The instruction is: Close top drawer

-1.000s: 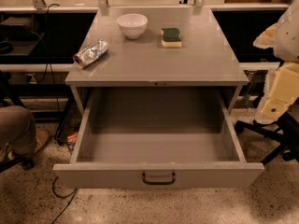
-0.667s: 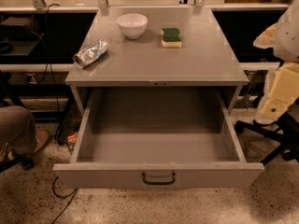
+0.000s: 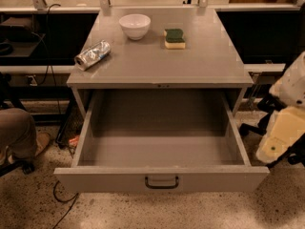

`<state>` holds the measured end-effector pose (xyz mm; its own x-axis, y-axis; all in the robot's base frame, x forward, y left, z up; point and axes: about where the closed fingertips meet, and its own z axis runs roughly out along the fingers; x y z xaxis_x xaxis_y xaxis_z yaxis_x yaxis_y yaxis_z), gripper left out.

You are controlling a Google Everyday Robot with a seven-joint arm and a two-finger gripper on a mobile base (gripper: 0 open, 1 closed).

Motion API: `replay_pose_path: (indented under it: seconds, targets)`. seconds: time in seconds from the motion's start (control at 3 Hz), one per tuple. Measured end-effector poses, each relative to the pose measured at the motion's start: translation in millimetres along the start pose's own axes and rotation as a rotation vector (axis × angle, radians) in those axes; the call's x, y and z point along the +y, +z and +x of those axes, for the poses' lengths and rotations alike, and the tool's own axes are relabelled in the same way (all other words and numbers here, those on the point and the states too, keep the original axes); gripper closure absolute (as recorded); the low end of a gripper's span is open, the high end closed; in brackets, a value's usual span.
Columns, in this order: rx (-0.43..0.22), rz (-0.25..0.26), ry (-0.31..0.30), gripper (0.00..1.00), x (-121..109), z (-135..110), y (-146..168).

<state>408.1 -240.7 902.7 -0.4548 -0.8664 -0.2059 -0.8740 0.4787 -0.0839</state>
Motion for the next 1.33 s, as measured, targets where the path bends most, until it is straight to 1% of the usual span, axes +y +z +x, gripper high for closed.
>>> replay_pose_path:
  seconds: [0.33, 0.67, 1.0, 1.33]
  targets:
    - [0.060, -0.083, 0.148, 0.15, 23.1, 30.2, 51.8]
    - [0.115, -0.176, 0.271, 0.39, 54.5, 51.6, 103.9]
    - [0.127, -0.186, 0.284, 0.69, 60.1, 55.6, 109.1]
    - [0.128, -0.185, 0.285, 0.94, 60.9, 56.0, 109.3]
